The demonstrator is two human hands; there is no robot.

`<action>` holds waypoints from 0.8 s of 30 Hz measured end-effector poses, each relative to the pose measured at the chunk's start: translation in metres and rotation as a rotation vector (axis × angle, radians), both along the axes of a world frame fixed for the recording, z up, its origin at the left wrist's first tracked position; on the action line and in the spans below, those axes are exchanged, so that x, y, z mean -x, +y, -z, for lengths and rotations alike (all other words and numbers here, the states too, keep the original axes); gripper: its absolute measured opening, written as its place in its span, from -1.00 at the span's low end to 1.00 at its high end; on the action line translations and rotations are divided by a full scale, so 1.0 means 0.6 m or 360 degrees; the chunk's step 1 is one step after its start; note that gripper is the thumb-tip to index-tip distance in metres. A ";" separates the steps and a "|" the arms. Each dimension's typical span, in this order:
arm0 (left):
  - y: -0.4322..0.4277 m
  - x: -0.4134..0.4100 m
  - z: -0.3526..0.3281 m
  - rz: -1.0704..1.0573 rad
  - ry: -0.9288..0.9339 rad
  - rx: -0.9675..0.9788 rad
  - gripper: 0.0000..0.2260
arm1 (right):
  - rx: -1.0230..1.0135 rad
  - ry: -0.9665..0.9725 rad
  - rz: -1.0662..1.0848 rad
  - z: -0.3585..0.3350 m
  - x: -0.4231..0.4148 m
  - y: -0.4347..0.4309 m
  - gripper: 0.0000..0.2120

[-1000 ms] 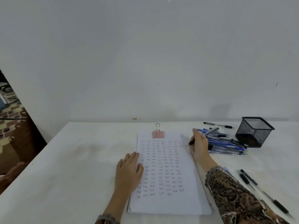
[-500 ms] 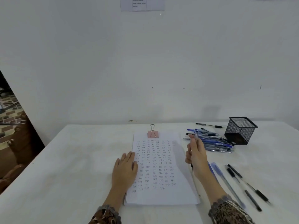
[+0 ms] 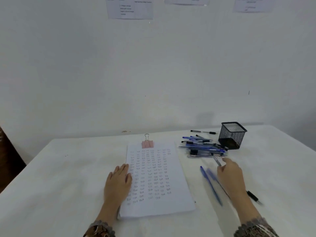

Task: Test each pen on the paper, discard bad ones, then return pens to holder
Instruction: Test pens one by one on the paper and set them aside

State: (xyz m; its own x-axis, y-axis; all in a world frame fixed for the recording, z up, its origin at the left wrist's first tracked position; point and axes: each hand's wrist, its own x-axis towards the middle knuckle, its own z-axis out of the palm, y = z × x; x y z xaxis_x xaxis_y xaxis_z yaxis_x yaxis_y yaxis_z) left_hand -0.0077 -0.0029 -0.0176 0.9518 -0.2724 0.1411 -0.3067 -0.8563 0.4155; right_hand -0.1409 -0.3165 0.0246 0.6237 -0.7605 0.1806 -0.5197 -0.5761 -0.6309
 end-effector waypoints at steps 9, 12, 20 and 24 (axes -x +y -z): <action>0.001 -0.004 0.002 0.0010 -0.0028 -0.0013 -0.57 | 0.0242 0.0514 0.0097 0.006 0.031 -0.011 -0.79; 0.001 -0.004 0.002 0.0015 -0.0029 -0.0017 -0.57 | 0.0065 0.0644 0.0105 0.002 0.030 -0.019 -0.68; 0.002 -0.005 0.004 0.0011 -0.0012 -0.0001 -0.57 | -0.0101 0.0459 -0.0238 0.027 0.029 -0.011 -0.72; 0.001 -0.005 0.004 0.0009 -0.0008 0.0000 -0.57 | -0.0133 0.0597 -0.0398 0.015 0.029 -0.010 -0.73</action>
